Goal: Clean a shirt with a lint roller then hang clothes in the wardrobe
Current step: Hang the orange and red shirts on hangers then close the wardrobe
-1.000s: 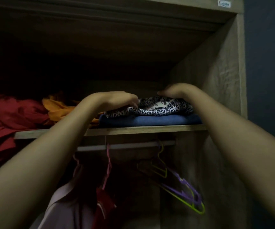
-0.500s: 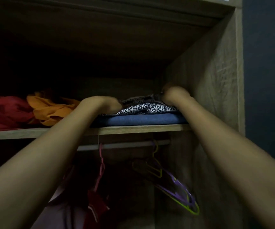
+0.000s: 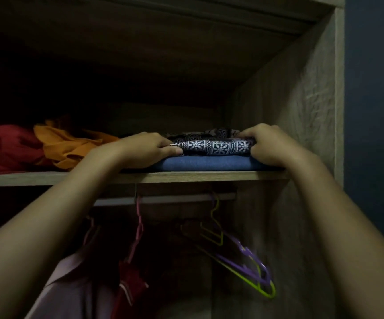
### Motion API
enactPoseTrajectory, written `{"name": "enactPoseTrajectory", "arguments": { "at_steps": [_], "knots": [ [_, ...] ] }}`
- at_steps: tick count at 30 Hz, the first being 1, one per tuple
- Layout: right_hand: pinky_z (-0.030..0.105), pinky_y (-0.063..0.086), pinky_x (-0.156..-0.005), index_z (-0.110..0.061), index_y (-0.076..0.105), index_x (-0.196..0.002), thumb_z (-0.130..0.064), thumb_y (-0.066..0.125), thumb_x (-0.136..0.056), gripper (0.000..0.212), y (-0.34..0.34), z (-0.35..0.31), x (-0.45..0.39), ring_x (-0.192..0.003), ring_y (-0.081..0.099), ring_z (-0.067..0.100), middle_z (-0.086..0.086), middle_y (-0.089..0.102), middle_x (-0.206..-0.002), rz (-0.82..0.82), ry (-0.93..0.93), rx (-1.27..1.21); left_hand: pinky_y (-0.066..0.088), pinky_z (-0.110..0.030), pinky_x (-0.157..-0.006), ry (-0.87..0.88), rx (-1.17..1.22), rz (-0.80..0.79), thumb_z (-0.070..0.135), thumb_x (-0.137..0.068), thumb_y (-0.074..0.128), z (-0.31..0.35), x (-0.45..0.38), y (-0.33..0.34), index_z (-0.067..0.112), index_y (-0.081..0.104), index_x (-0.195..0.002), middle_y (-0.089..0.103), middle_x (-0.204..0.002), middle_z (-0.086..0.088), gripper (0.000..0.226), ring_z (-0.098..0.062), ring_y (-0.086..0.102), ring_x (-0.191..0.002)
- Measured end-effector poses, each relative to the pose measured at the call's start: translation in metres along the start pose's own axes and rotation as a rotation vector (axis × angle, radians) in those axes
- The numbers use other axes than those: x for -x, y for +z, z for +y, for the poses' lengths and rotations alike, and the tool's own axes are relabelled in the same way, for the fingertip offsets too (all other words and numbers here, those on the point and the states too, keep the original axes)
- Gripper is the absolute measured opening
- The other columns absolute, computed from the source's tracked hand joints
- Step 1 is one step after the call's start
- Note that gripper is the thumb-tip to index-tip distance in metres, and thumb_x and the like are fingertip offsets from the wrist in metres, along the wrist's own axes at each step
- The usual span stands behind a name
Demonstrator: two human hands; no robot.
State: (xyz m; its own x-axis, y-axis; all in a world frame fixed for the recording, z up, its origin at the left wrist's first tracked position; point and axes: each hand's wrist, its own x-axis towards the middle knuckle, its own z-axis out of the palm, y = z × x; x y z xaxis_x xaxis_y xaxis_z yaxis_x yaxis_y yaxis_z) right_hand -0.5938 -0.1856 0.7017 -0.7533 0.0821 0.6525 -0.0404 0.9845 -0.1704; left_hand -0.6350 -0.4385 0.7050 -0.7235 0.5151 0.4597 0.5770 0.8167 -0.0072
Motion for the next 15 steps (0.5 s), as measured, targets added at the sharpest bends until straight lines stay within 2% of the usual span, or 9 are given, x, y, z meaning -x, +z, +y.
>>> {"name": "enactPoseTrajectory", "arguments": {
  "at_steps": [3, 5, 7, 9, 12, 15],
  "knots": [
    [0.035, 0.051, -0.079, -0.033, 0.065, -0.121, -0.006, 0.046, -0.086, 0.048, 0.012, 0.008, -0.004, -0.093, 0.062, 0.035, 0.016, 0.066, -0.108, 0.115, 0.018, 0.063, 0.045, -0.036, -0.088, 0.007, -0.004, 0.010, 0.053, -0.096, 0.037, 0.000, 0.001, 0.003, 0.030, 0.065, -0.112, 0.066, -0.104, 0.001, 0.040, -0.017, 0.059, -0.096],
    [0.041, 0.052, -0.088, -0.031, 0.063, -0.124, -0.007, 0.044, -0.087, 0.048, 0.016, 0.008, 0.000, -0.101, 0.061, 0.037, 0.017, 0.064, -0.116, 0.161, -0.005, 0.088, 0.046, -0.036, -0.085, -0.018, -0.003, 0.019, 0.057, -0.095, 0.035, -0.001, 0.002, 0.004, 0.030, 0.066, -0.105, 0.067, -0.101, 0.000, 0.042, -0.017, 0.060, -0.092],
    [0.046, 0.042, -0.103, -0.022, 0.052, -0.136, -0.019, 0.038, -0.090, 0.048, 0.022, 0.006, 0.005, -0.123, 0.049, 0.035, 0.015, 0.051, -0.139, 0.174, -0.073, 0.120, 0.044, -0.036, -0.090, -0.049, 0.013, 0.027, 0.061, -0.093, 0.028, -0.003, 0.008, 0.006, 0.030, 0.066, -0.112, 0.067, -0.110, -0.002, 0.053, -0.019, 0.060, -0.100],
    [0.046, 0.025, -0.114, -0.015, 0.035, -0.147, -0.034, 0.028, -0.098, 0.053, 0.030, 0.008, 0.013, -0.140, 0.033, 0.029, 0.009, 0.034, -0.154, 0.091, -0.109, 0.128, 0.038, -0.034, -0.099, -0.034, 0.034, 0.064, 0.058, -0.096, 0.022, -0.006, 0.016, 0.009, 0.029, 0.060, -0.125, 0.061, -0.127, -0.004, 0.056, -0.021, 0.055, -0.116],
    [0.043, 0.014, -0.118, -0.014, 0.022, -0.152, -0.048, 0.027, -0.100, 0.063, 0.036, 0.015, 0.027, -0.145, 0.024, 0.023, 0.006, 0.025, -0.159, 0.100, -0.090, 0.047, 0.032, -0.033, -0.105, -0.031, 0.084, 0.137, 0.048, -0.101, 0.021, -0.013, 0.029, 0.009, 0.024, 0.054, -0.133, 0.053, -0.139, -0.006, 0.052, -0.022, 0.048, -0.127],
    [0.039, 0.010, -0.119, -0.017, 0.022, -0.152, -0.050, 0.027, -0.099, 0.063, 0.041, 0.010, 0.042, -0.147, 0.018, 0.018, 0.002, 0.023, -0.159, 0.188, -0.139, 0.007, 0.032, -0.032, -0.104, -0.023, 0.062, 0.162, 0.039, -0.103, 0.023, -0.018, 0.038, 0.008, 0.024, 0.051, -0.135, 0.054, -0.138, -0.003, 0.045, -0.019, 0.049, -0.123]
  ]
}}
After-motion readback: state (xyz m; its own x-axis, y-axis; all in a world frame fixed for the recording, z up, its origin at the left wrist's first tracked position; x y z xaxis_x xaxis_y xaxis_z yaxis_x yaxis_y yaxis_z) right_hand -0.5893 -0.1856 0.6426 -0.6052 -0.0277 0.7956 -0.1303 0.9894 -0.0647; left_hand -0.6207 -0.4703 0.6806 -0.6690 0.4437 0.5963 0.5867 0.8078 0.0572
